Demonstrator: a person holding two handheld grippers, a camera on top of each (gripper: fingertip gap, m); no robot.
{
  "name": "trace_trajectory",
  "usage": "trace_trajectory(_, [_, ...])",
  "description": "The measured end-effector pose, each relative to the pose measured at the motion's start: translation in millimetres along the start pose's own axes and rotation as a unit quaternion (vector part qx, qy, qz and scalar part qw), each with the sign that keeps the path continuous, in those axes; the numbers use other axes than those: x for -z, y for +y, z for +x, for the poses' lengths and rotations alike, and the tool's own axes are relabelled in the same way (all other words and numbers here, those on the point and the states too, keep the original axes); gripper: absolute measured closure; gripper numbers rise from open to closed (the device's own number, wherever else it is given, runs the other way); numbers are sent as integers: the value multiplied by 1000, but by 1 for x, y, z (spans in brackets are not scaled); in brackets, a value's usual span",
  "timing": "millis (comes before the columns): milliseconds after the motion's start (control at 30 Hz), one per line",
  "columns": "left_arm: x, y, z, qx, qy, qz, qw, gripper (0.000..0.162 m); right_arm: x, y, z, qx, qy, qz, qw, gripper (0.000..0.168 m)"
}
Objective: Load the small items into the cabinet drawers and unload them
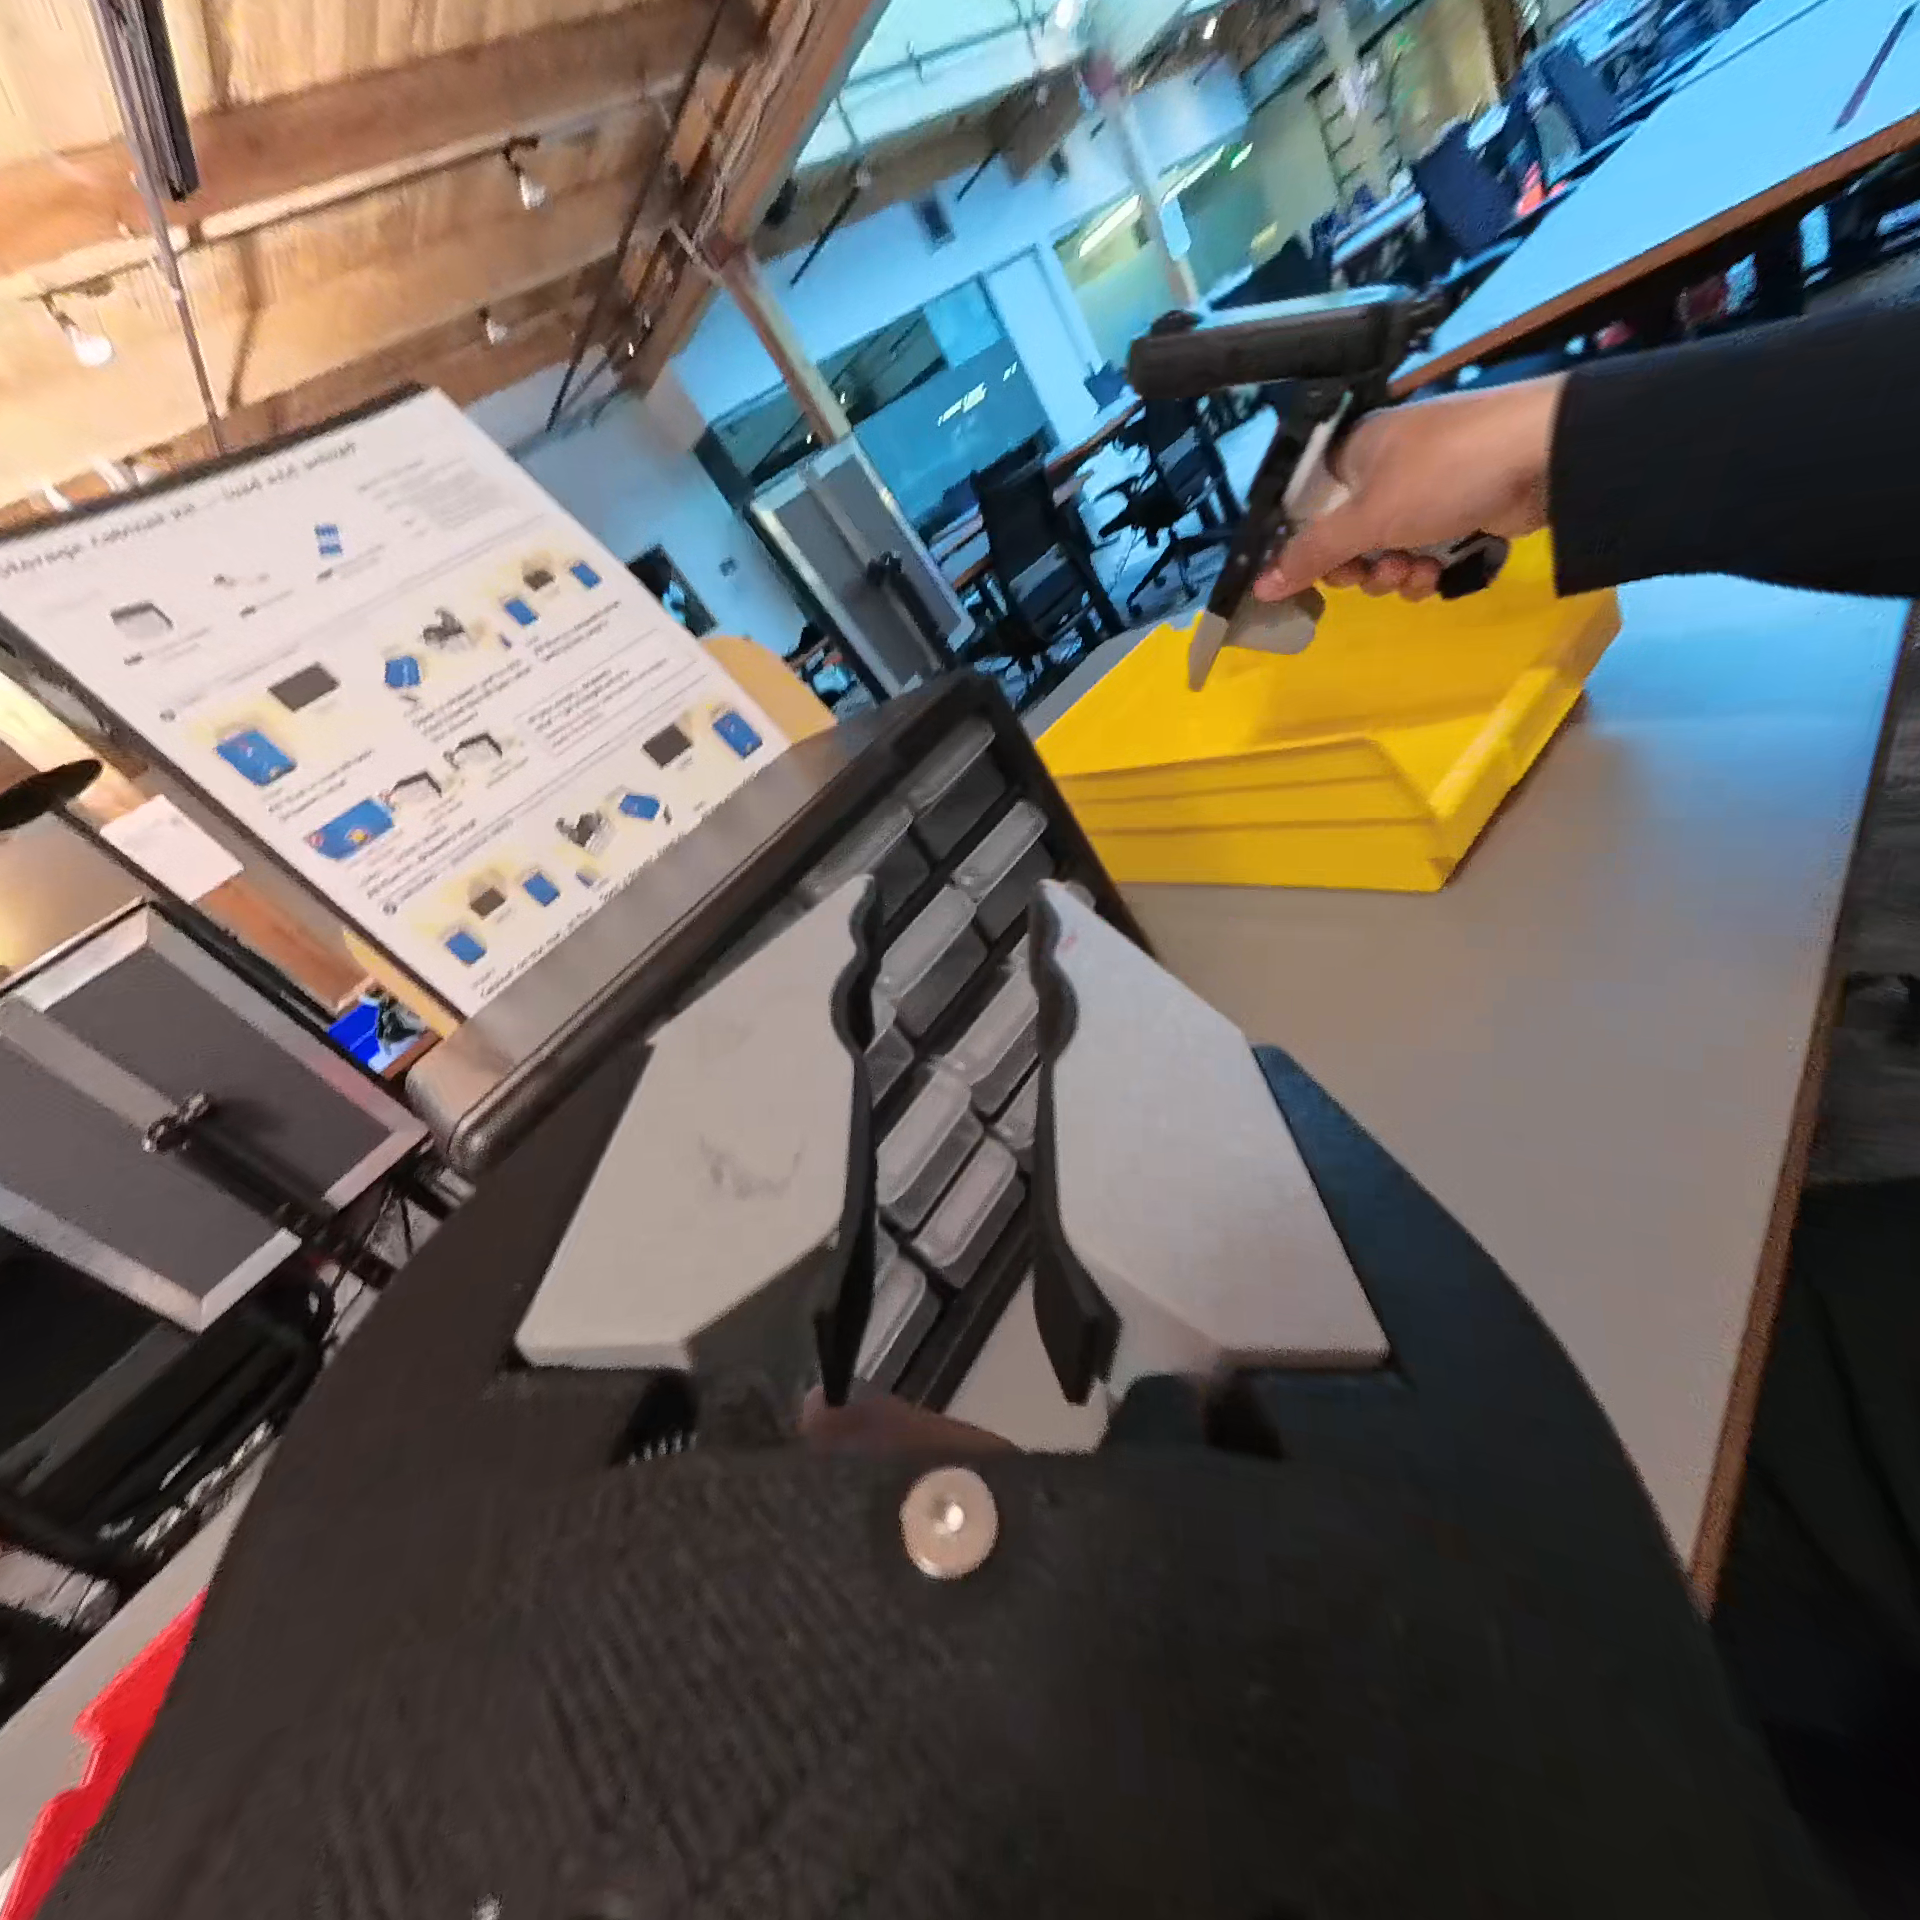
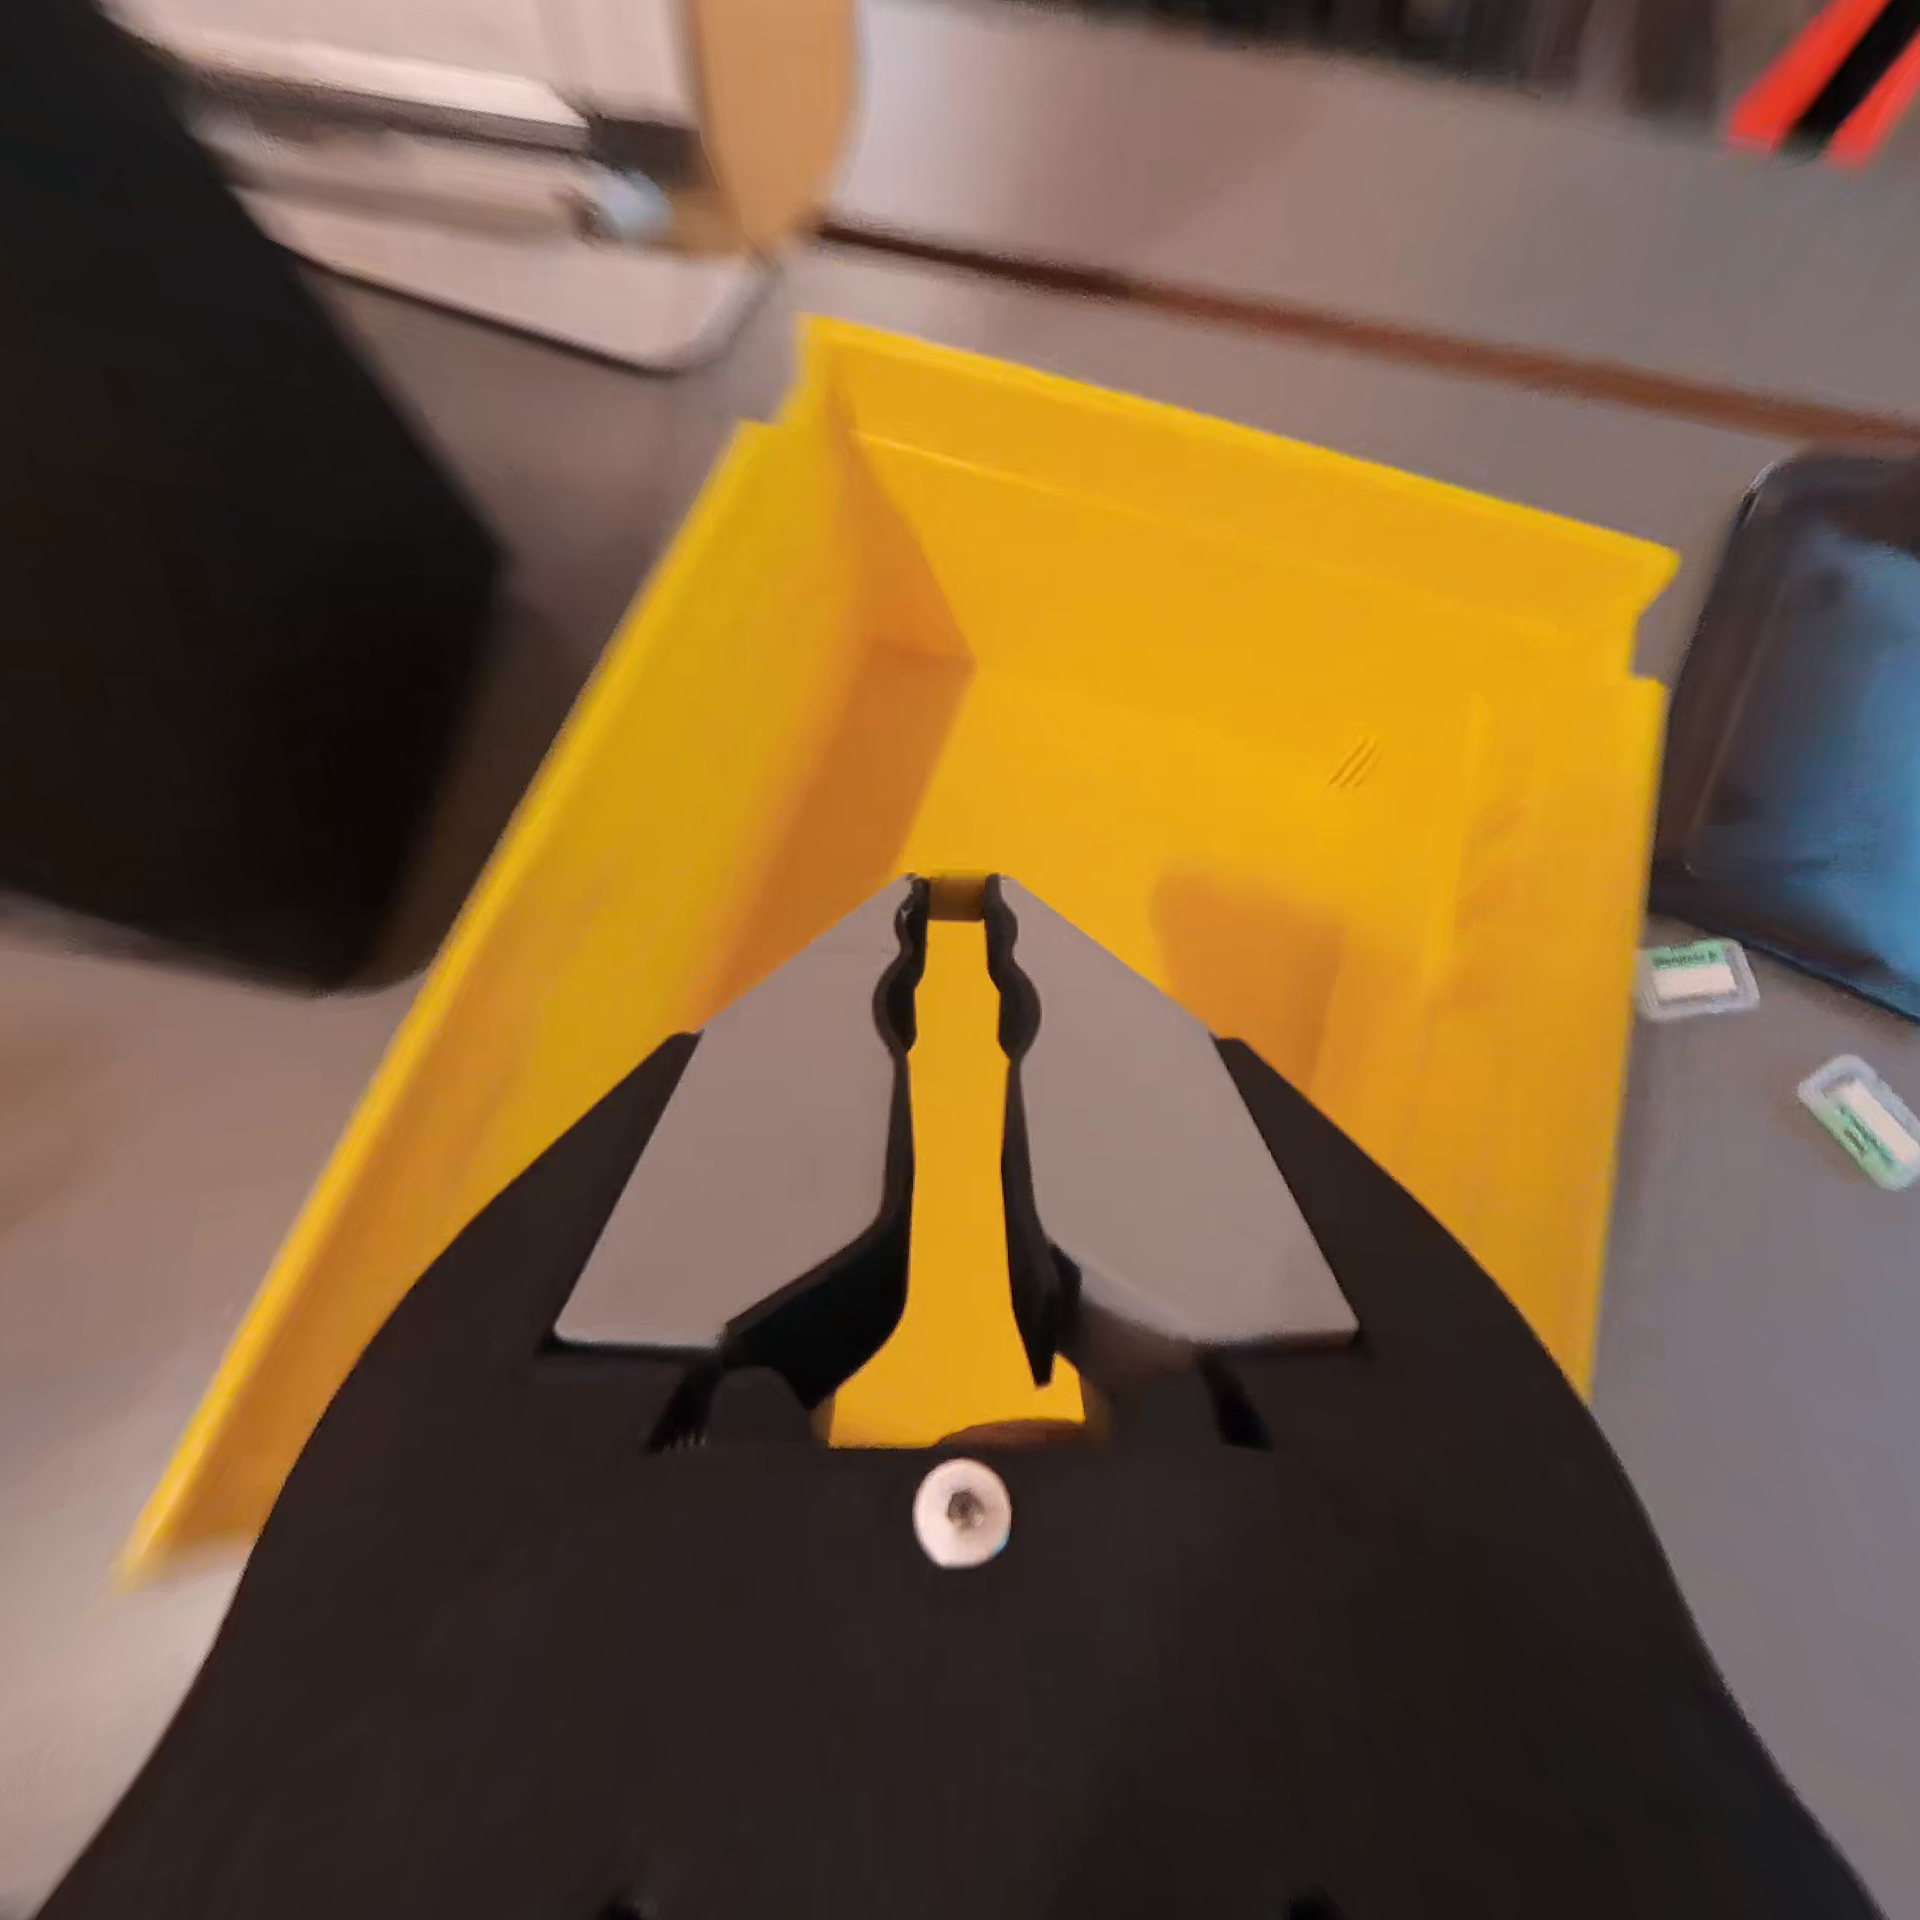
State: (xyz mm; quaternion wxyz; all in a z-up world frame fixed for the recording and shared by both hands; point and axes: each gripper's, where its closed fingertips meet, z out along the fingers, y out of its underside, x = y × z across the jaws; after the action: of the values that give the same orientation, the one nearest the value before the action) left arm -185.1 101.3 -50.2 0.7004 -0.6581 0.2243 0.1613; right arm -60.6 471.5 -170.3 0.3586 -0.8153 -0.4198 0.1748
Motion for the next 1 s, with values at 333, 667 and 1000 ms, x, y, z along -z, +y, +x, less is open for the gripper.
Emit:
trace_trajectory(333, [13,25,-25,30,-20,-28,999,138,-100,7,30,-33,44,-140,989,161])
trace_trajectory(667, [3,38,-21,16,-11,-55,998,137,-118,17,42,-48,53,-175,982,161])
trace_trajectory(1000, [1,41,-19,29,-2,-60,998,136,-120,20,51,-51,62,-170,982,143])
